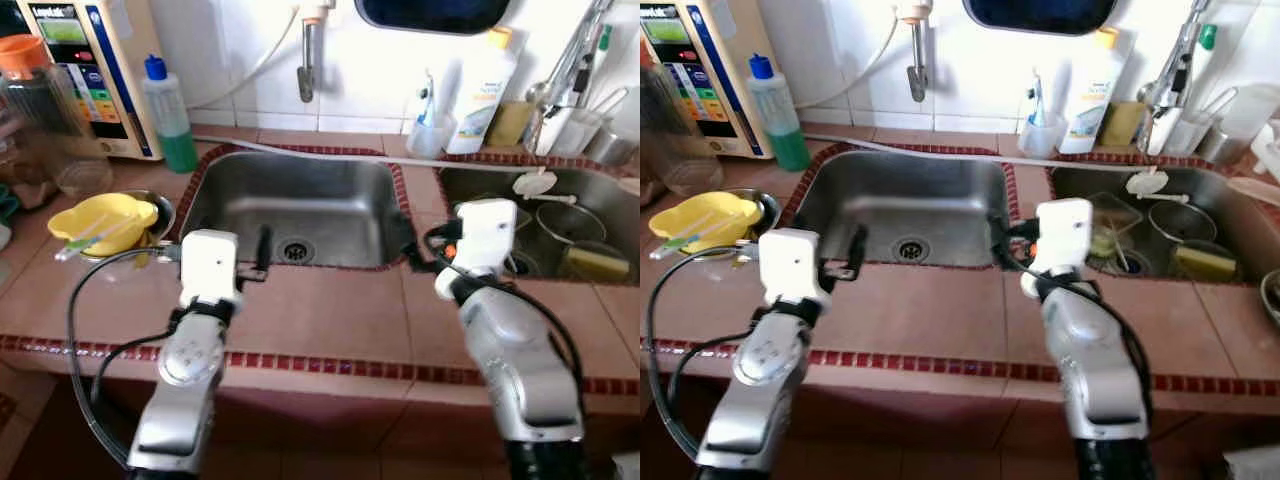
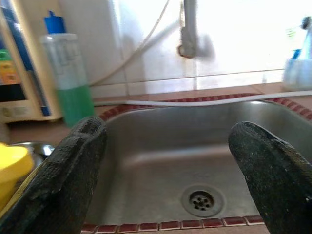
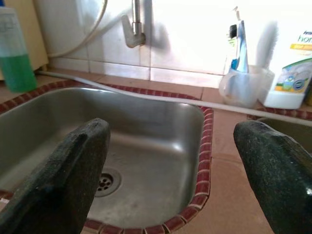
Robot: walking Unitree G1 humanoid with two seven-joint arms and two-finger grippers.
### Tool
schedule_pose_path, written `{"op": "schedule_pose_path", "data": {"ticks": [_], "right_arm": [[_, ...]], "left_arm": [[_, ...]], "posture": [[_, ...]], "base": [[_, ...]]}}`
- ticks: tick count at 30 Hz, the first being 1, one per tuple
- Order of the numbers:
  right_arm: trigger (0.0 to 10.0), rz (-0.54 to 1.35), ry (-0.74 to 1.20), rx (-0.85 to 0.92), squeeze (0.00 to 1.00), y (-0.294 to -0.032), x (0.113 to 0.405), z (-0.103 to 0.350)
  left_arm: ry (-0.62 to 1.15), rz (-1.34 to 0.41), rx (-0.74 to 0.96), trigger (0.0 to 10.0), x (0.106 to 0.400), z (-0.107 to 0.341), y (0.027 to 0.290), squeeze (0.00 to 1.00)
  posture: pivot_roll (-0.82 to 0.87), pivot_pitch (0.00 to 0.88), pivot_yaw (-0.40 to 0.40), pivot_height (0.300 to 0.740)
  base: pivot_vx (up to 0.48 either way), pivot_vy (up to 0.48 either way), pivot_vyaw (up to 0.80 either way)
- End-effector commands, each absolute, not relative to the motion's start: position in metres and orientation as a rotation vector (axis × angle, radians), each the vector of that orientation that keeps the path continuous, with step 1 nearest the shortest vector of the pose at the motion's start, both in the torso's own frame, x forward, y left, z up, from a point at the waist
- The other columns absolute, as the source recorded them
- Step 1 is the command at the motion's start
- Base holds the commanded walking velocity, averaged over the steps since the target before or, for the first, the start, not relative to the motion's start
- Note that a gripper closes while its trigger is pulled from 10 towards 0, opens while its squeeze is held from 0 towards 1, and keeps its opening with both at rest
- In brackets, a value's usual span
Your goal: Kitchen organization
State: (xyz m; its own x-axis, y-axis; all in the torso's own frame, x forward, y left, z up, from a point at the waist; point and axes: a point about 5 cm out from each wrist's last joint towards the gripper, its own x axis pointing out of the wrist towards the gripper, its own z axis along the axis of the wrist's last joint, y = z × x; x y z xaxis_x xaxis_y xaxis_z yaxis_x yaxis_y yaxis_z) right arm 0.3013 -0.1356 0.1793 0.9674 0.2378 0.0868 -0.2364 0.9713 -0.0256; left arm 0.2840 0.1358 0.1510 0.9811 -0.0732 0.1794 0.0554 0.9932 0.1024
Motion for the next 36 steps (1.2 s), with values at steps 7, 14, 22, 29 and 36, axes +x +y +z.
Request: {"op": "schedule_pose_path", "data": {"ticks": [7,14,22,29,36], "right_arm": [[10.0,0.228,-0.099,-0.025,0.00,-0.1420,0.3005,0.1822],[10.0,0.228,-0.100,-0.024,0.00,-0.1418,0.3002,0.1821],[10.0,0.233,-0.104,-0.020,0.00,-0.1401,0.3001,0.1828],[10.0,0.231,-0.106,-0.019,0.00,-0.1396,0.3000,0.1828],[10.0,0.231,-0.106,-0.018,0.00,-0.1391,0.3003,0.1828]], "left_arm": [[-0.182,-0.076,0.094,10.0,0.2834,0.1511,0.1307,0.00],[-0.172,-0.065,0.085,10.0,0.2841,0.1499,0.1320,0.00],[-0.163,-0.053,0.083,10.0,0.2844,0.1498,0.1338,0.00],[-0.182,-0.059,0.094,10.0,0.2837,0.1521,0.1332,0.00],[-0.171,-0.054,0.098,10.0,0.2849,0.1517,0.1345,0.00]], "posture": [[-0.02,0.045,0.015,0.740],[-0.03,0.045,0.016,0.740],[-0.02,0.045,0.015,0.740],[-0.02,0.045,0.017,0.740],[-0.02,0.046,0.018,0.740]], "base": [[0.000,0.000,0.00],[0.000,0.000,0.00],[0.000,0.072,0.00],[0.000,0.039,0.00],[0.000,0.079,0.00]]}}
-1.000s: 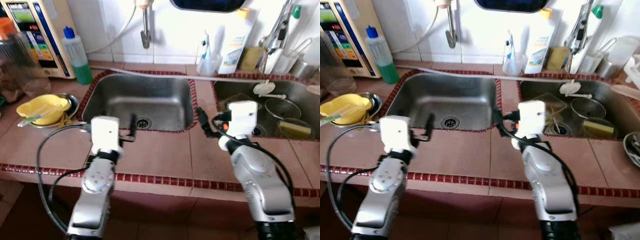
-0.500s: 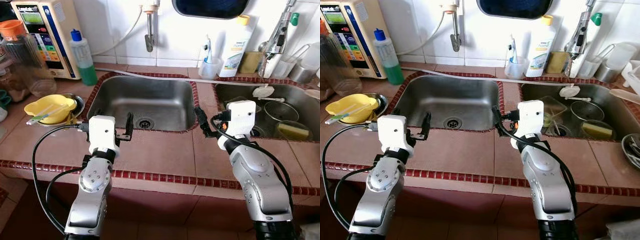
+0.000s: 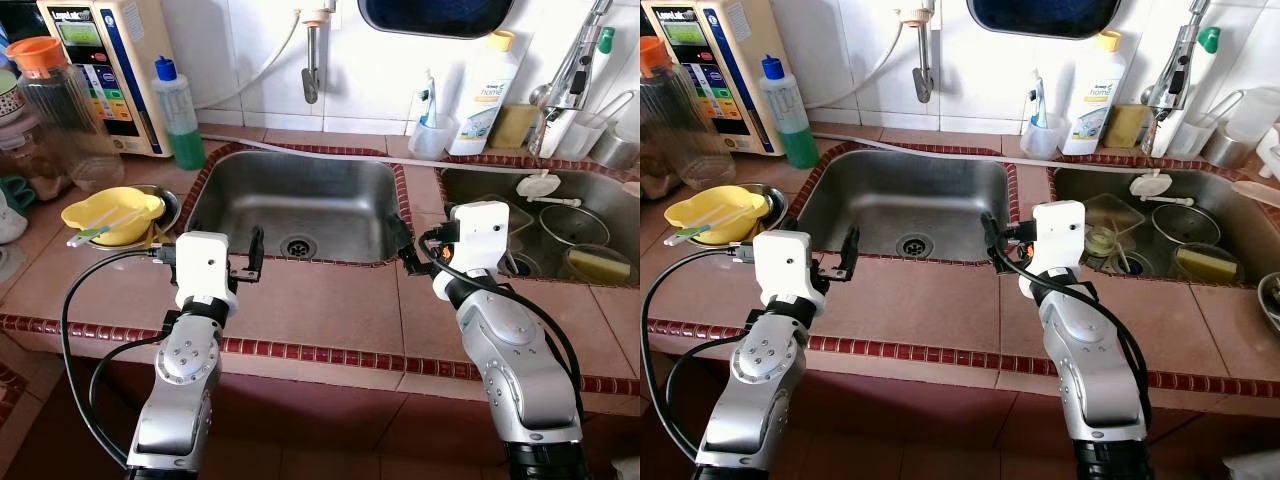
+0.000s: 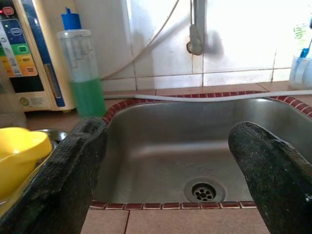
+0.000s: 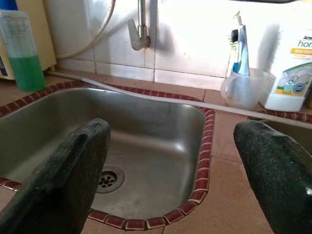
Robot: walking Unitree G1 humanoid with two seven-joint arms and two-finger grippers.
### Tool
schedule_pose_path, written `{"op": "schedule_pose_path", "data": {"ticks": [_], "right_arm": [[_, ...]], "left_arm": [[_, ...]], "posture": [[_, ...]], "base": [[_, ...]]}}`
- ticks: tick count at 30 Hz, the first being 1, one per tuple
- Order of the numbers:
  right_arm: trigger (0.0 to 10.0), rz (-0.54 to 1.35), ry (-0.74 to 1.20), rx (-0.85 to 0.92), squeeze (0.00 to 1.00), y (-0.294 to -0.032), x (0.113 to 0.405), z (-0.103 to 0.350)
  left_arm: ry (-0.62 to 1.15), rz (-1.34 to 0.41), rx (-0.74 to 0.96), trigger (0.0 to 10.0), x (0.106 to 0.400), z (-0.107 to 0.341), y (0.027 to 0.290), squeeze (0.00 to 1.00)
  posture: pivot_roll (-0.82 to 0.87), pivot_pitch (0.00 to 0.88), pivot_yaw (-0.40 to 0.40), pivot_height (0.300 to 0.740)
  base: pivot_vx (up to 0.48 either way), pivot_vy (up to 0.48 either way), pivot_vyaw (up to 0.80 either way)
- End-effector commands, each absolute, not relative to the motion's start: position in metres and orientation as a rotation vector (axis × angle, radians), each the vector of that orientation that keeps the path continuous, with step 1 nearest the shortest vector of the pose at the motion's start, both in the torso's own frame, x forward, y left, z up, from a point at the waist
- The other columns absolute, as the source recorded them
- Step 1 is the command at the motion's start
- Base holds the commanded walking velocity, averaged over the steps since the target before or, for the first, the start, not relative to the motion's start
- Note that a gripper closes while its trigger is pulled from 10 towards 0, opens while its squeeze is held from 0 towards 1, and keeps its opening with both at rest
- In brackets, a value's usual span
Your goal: Kitchen organization
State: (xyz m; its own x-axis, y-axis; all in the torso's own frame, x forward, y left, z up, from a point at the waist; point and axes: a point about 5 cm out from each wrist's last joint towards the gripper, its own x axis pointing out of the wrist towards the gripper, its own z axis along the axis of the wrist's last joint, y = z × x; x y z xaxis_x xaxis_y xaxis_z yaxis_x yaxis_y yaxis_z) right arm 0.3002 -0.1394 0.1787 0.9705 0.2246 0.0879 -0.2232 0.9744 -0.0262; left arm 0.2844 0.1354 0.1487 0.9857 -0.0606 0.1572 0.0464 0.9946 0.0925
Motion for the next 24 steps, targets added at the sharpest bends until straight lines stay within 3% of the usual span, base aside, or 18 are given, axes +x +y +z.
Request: {"op": "schedule_pose_path", "data": {"ticks": [1,24], "right_arm": [[10.0,0.231,-0.106,-0.018,0.00,-0.1391,0.3004,0.1828],[10.0,0.221,-0.112,-0.018,0.00,-0.1406,0.3003,0.1838]], "left_arm": [[-0.175,-0.056,0.105,10.0,0.2847,0.1520,0.1345,0.00],[-0.200,-0.072,0.105,10.0,0.2852,0.1559,0.1309,0.00]], "posture": [[-0.02,0.047,0.018,0.740],[-0.03,0.046,0.022,0.740]], "base": [[0.000,0.000,0.00],[0.000,0.052,0.00]]}}
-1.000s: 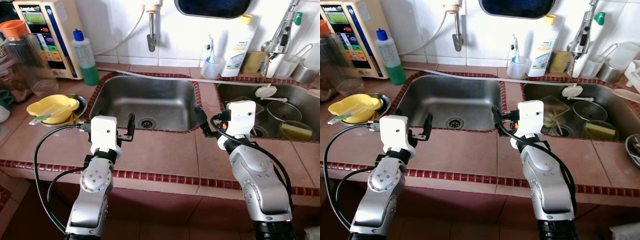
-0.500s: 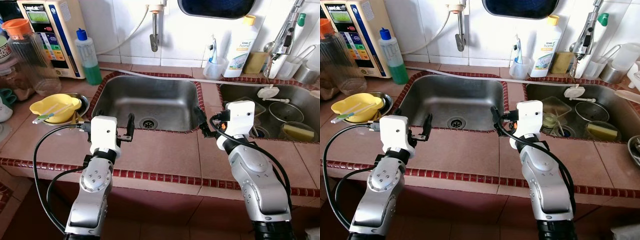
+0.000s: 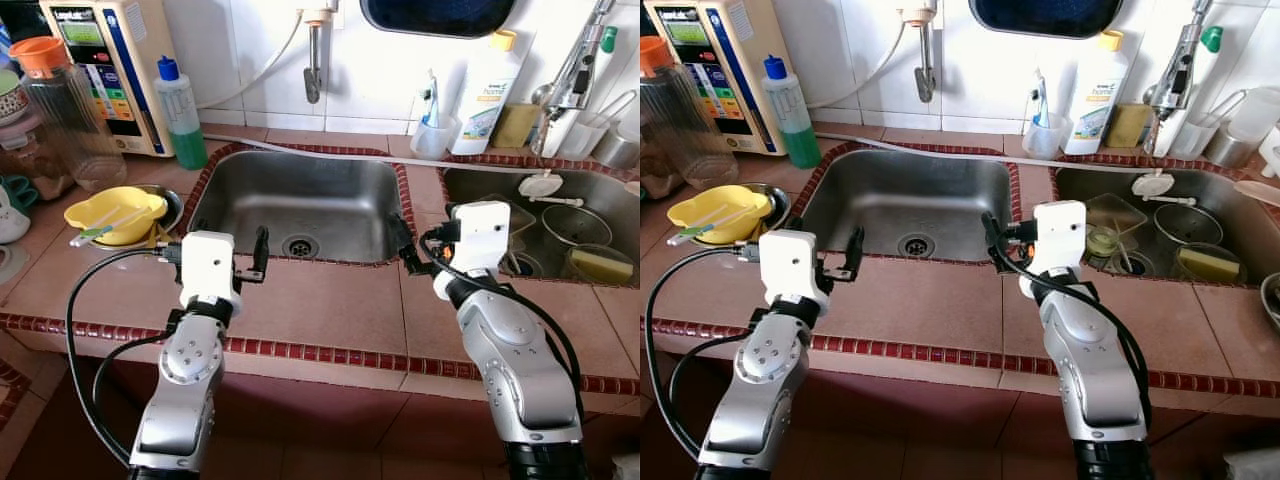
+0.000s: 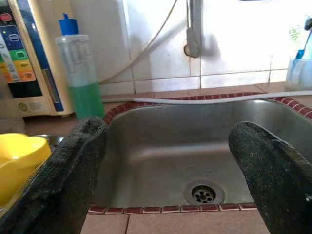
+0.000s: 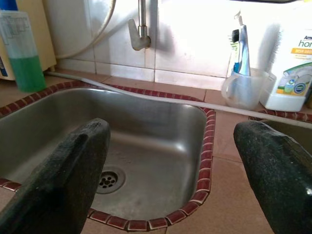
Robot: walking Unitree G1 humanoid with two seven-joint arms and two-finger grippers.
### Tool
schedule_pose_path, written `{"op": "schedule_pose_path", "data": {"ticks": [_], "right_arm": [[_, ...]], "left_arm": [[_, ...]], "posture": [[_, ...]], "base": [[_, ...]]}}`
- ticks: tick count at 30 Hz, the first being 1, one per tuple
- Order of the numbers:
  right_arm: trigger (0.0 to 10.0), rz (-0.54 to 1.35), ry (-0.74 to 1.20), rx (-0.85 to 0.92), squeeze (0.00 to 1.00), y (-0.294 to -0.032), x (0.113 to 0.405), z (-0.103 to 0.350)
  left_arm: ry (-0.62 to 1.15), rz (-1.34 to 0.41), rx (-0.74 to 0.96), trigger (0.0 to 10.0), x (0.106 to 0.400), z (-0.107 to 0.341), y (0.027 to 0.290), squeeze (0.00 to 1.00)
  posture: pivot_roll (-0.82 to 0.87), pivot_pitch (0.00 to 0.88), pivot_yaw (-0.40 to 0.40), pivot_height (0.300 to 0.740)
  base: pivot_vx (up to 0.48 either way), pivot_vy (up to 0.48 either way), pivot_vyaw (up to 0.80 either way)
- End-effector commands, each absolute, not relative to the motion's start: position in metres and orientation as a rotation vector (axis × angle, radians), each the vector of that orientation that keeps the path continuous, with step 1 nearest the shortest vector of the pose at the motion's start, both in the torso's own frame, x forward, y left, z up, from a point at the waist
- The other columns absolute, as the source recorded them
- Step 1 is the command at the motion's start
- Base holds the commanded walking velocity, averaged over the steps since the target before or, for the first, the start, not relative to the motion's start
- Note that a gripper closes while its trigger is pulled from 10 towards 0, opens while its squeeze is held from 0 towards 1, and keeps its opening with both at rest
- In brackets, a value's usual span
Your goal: Kitchen organization
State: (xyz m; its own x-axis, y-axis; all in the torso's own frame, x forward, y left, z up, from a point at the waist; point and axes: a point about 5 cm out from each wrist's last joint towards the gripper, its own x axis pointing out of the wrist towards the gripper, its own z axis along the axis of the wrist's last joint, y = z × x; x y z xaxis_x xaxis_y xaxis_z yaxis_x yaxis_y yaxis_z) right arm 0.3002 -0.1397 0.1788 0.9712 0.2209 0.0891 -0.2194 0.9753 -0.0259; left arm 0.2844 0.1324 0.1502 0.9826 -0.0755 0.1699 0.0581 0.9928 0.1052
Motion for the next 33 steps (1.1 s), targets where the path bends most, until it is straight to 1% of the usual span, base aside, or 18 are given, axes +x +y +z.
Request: {"op": "schedule_pose_path", "data": {"ticks": [1,8,15,33], "right_arm": [[10.0,0.220,-0.112,-0.018,0.00,-0.1408,0.3004,0.1838],[10.0,0.223,-0.115,-0.017,0.00,-0.1404,0.3010,0.1843],[10.0,0.227,-0.118,-0.016,0.00,-0.1390,0.3014,0.1849],[10.0,0.209,-0.122,-0.018,0.00,-0.1418,0.3007,0.1853]], "left_arm": [[-0.198,-0.071,0.098,10.0,0.2853,0.1559,0.1307,0.00],[-0.187,-0.068,0.091,10.0,0.2860,0.1548,0.1314,0.00],[-0.175,-0.075,0.101,10.0,0.2862,0.1529,0.1318,0.00],[-0.198,-0.108,0.116,10.0,0.2851,0.1554,0.1279,0.00]], "posture": [[-0.03,0.045,0.023,0.740],[-0.02,0.042,0.022,0.740],[-0.02,0.042,0.021,0.740],[-0.03,0.044,0.027,0.740]], "base": [[0.000,0.000,0.00],[0.000,0.000,0.00],[0.000,0.457,0.00],[0.000,0.000,0.00]]}}
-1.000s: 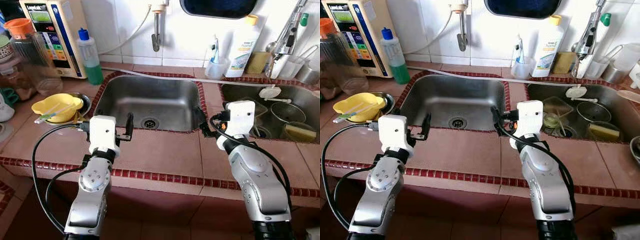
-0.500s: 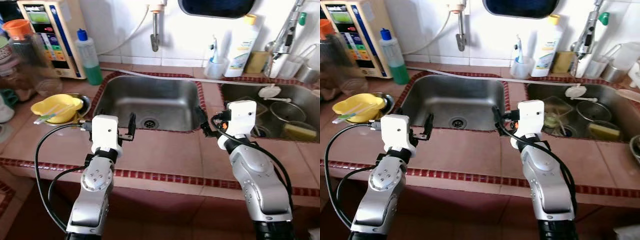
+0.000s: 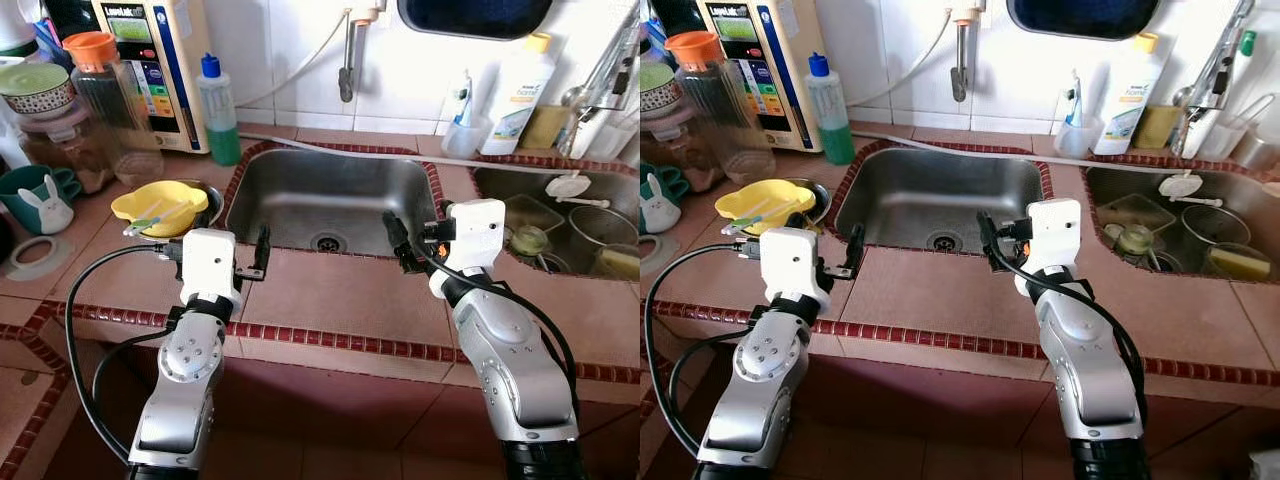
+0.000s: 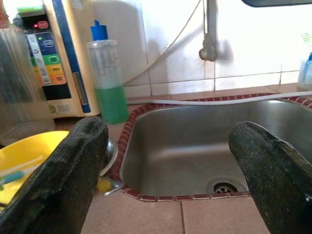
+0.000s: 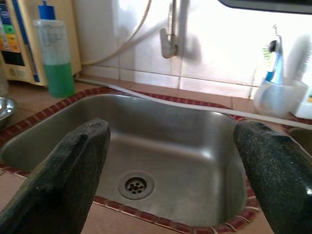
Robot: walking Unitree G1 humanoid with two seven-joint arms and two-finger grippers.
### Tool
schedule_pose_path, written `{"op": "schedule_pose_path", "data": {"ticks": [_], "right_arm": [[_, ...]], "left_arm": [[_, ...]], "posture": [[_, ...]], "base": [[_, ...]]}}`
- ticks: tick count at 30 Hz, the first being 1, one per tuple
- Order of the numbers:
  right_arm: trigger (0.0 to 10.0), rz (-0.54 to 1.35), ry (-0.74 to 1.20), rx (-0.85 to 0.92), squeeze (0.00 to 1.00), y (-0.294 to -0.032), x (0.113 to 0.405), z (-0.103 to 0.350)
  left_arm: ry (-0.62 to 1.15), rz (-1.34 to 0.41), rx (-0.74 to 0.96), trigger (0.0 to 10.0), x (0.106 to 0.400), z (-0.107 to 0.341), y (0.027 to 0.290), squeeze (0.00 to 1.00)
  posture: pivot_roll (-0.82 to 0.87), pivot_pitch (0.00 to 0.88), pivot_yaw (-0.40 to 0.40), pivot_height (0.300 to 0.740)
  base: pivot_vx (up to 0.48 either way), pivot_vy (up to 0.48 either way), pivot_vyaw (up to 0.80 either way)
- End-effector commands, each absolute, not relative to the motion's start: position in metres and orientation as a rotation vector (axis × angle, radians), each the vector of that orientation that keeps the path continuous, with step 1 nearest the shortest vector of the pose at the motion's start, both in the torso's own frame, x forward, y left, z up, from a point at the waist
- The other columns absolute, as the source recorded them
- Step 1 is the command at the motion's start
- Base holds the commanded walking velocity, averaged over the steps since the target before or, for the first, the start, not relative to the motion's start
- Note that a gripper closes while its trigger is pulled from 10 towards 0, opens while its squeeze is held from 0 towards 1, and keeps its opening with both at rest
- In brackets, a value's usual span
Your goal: Kitchen organization
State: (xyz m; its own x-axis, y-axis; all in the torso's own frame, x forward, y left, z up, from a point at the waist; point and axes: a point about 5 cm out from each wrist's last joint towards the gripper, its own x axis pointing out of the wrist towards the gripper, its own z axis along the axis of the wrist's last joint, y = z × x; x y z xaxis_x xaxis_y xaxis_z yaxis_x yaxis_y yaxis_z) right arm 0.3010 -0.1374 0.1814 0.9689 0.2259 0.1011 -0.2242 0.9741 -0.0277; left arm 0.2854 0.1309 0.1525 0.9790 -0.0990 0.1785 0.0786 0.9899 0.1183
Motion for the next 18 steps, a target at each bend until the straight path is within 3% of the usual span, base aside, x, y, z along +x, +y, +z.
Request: {"op": "schedule_pose_path", "data": {"ticks": [1,15,18], "right_arm": [[10.0,0.209,-0.122,-0.018,0.00,-0.1418,0.3007,0.1853],[10.0,0.218,-0.137,-0.025,0.00,-0.1404,0.3013,0.1881],[10.0,0.221,-0.138,-0.026,0.00,-0.1402,0.3013,0.1884]], "left_arm": [[-0.198,-0.107,0.115,10.0,0.2850,0.1554,0.1278,0.00],[-0.203,-0.125,0.111,10.0,0.2849,0.1564,0.1279,0.00],[-0.202,-0.122,0.109,10.0,0.2848,0.1561,0.1281,0.00]], "posture": [[-0.03,0.044,0.027,0.740],[-0.03,0.044,0.026,0.740],[-0.03,0.045,0.024,0.740]], "base": [[0.000,0.000,0.00],[0.000,0.000,0.00],[0.245,0.000,0.00]]}}
